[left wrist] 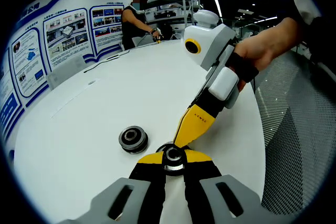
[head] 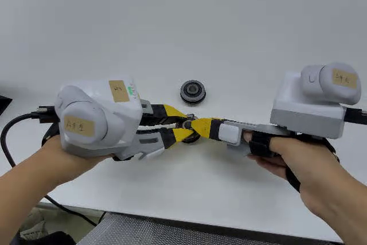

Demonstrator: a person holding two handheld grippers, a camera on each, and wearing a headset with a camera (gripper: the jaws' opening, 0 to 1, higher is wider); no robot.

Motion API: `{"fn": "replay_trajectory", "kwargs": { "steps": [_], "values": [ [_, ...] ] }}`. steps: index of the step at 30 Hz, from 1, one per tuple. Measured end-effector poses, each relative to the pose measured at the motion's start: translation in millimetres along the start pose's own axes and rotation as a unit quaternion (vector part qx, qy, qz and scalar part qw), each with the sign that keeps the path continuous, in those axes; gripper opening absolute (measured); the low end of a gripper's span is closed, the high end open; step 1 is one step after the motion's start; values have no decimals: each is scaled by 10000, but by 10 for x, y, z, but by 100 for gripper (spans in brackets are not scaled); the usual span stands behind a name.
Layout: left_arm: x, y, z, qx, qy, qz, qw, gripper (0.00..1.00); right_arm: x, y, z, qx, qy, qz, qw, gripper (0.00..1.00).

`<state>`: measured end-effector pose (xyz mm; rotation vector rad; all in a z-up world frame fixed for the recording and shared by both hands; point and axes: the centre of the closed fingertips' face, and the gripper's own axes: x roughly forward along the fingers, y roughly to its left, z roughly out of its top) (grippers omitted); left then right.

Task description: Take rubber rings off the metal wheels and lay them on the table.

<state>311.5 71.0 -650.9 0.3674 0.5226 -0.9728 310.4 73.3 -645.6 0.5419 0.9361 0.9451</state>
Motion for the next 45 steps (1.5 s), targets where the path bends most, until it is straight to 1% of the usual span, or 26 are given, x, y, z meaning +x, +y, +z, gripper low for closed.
{"fn": "replay_trajectory", "kwargs": {
  "steps": [3, 9, 14, 18, 21, 24, 27, 30, 34, 38, 40, 43, 45],
  "values": [
    [1, 2, -1, -4, 3, 10, 10000, 11, 1, -8, 5, -15, -4, -46, 10000, 0],
    [1, 6, -4, 5, 5, 13, 10000, 11, -42, -25, 38, 69, -87, -56, 9999, 0],
    [1, 11, -10, 22, 18, 19, 10000, 12, -42, -29, 47, 109, -119, -62, 9998, 1],
    [5, 12, -11, 106, 86, 1, 9999, 12, -46, -37, 45, 220, -141, -55, 9996, 1],
    [3, 16, -14, -2, 78, 35, 10000, 13, -47, -56, 41, 250, -132, -58, 9996, 1],
    [-9, 25, -25, 1, 92, 58, 9999, 13, -47, -50, 34, 300, -136, -38, 9994, 1],
    [-40, 29, -23, 100, 111, 71, 9999, 13, -40, -45, 20, 348, -123, -10, 9993, 1],
    [-68, 22, -7, 24, 63, 62, 10000, 13, -34, -33, 15, 415, -140, 36, 9990, 1],
    [-130, 35, 61, -99, -83, 147, 9998, 15, -29, -6, 17, 438, -150, 78, 9989, 1],
    [-178, 46, 76, -133, -79, 211, 9997, 16, -30, 30, 33, 488, -177, 139, 9986, 1],
    [-214, 66, 82, -179, -98, 280, 9994, 16, -44, 65, 58, 524, -218, 197, 9982, 1],
    [-275, 108, 97, -300, -171, 400, 9986, 20, -80, 127, 132, 668, -359, 346, 9965, 1],
    [-314, 132, 124, -364, -281, 468, 9978, 24, -106, 135, 173, 709, -430, 379, 9958, 1]
  ]
}}
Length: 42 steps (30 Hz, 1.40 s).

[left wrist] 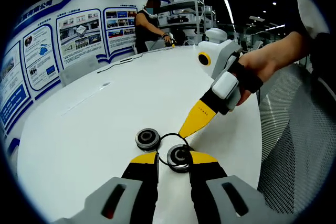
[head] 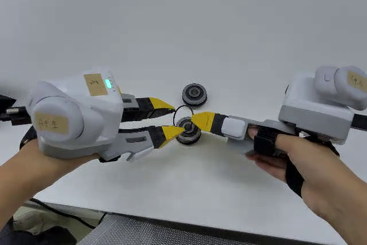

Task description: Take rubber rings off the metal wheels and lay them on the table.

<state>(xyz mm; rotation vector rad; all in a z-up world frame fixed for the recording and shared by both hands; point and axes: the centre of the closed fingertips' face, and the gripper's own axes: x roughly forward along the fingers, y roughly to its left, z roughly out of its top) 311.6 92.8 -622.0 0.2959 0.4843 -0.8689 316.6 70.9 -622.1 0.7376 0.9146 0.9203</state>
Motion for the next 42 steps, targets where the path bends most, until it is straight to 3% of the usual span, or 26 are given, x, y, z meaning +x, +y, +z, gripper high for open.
{"fn": "replay_trajectory", "kwargs": {
  "steps": [7, 15, 16, 21, 25, 28, 34, 42],
  "values": [
    [-66, 84, 16, -61, -12, 215, 9997, 30, -134, -110, 149, 120, -300, -166, 9993, 1],
    [-68, 140, 80, -156, -130, 331, 9992, 31, -376, -463, 190, 173, -479, -754, 9958, 1],
    [-67, 145, 76, -156, -111, 336, 9993, 31, -421, -529, 198, 202, -524, -931, 9941, 2],
    [-61, 143, 87, -183, -150, 330, 9992, 31, -530, -702, 157, 199, -467, -1324, 9899, 2],
    [-59, 145, 99, -248, -184, 339, 9989, 31, -573, -728, 182, 208, -562, -1416, 9881, 2],
    [-62, 140, 97, -230, -174, 328, 9990, 31, -601, -764, 169, 152, -492, -1553, 9865, 2],
    [-71, 126, 84, -230, -162, 310, 9991, 31, -639, -802, 156, -306, -328, -1794, 9828, 3],
    [-47, 90, 110, -218, -184, 239, 9993, 30, -646, -810, 129, -368, -254, -1821, 9823, 7]
  ]
}}
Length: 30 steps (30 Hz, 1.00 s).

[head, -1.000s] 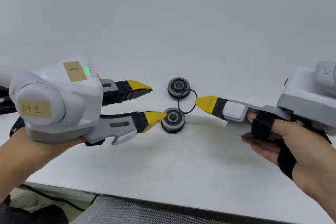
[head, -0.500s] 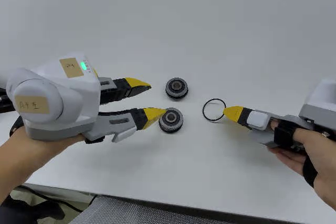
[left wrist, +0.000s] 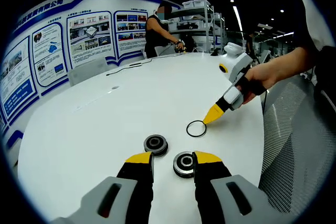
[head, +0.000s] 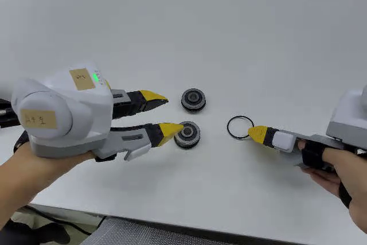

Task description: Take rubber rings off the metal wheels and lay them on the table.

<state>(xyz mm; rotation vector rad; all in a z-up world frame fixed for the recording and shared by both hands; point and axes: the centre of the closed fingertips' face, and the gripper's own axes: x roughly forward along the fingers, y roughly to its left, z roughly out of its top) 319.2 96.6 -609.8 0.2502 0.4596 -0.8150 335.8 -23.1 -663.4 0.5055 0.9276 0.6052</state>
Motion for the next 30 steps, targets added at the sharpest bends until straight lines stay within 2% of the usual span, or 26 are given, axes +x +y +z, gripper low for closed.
{"fn": "replay_trajectory", "kwargs": {
  "steps": [7, 10, 12, 14, 17, 19, 23, 30],
  "values": [
    [20, -20, -15, -2, 24, -48, 10000, 31, -43, -20, 52, -170, -75, -138, 9997, 13],
    [31, -25, -26, 18, 57, -57, 10000, 31, -45, 0, 81, -194, -152, -87, 9997, 15],
    [49, -28, -36, 44, 88, -71, 9999, 30, -43, 60, 108, -206, -226, 59, 9995, 17],
    [79, -31, -46, 72, 119, -95, 9999, 30, -35, 168, 148, -226, -331, 332, 9986, 19],
    [126, -47, -80, 161, 211, -165, 9995, 30, -21, 317, 188, -182, -452, 711, 9963, 27],
    [155, -63, -101, 217, 268, -219, 9992, 30, -12, 377, 189, -175, -461, 875, 9949, 33],
    [194, -93, -116, 250, 310, -295, 9988, 28, 6, 439, 159, -210, -419, 982, 9941, 38],
    [260, -170, -185, 329, 379, -509, 9974, 24, 28, 549, 65, -96, -258, 1215, 9922, 39]
  ]
}}
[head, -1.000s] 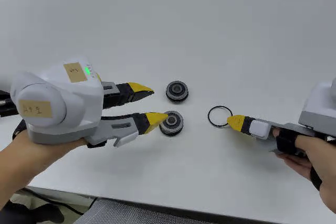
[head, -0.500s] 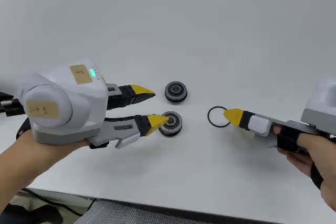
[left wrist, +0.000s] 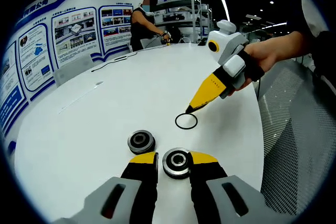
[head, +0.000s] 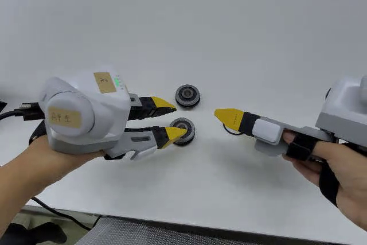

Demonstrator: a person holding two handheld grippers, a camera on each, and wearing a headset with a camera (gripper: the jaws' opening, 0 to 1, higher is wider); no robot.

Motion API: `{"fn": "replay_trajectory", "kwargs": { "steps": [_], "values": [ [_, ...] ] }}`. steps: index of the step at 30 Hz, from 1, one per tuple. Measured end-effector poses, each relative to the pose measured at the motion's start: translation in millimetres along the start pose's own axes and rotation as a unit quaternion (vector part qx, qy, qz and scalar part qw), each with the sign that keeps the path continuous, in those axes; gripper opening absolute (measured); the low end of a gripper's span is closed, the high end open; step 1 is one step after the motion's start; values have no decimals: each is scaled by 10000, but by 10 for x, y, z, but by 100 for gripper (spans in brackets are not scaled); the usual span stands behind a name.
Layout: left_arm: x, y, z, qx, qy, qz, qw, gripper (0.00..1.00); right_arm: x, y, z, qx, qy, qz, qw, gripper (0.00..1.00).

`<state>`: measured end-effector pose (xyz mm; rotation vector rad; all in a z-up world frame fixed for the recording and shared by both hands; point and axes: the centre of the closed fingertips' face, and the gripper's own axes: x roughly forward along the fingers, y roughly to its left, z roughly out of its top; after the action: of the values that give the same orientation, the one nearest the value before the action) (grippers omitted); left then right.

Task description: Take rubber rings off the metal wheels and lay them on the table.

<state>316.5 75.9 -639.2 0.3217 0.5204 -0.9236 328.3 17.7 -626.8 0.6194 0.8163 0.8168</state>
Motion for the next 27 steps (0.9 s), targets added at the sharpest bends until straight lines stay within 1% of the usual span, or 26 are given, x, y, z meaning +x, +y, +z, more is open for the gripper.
{"fn": "replay_trajectory", "kwargs": {
  "steps": [3, 5, 9, 15, 20, 21, 27],
  "values": [
    [19, -24, -26, 78, 34, -43, 10000, 22, 30, 37, -44, 2, 93, 71, 9999, 40],
    [25, -27, -37, 60, 55, -55, 10000, 22, 48, 58, -66, -48, 135, 101, 9998, 41],
    [28, -23, -42, 42, 66, -56, 10000, 21, 74, 93, -100, -37, 196, 173, 9997, 42],
    [34, -34, -37, 77, 63, -96, 9999, 18, 92, 125, -107, 0, 199, 223, 9996, 42],
    [45, -59, -84, 125, 160, -143, 9997, 18, 115, 151, -110, 12, 218, 273, 9994, 42],
    [47, -59, -74, 82, 119, -147, 9998, 18, 120, 153, -114, 8, 227, 277, 9994, 42],
    [48, -69, -78, 62, 125, -183, 9997, 15, 157, 172, -168, -5, 310, 327, 9990, 43]
  ]
}}
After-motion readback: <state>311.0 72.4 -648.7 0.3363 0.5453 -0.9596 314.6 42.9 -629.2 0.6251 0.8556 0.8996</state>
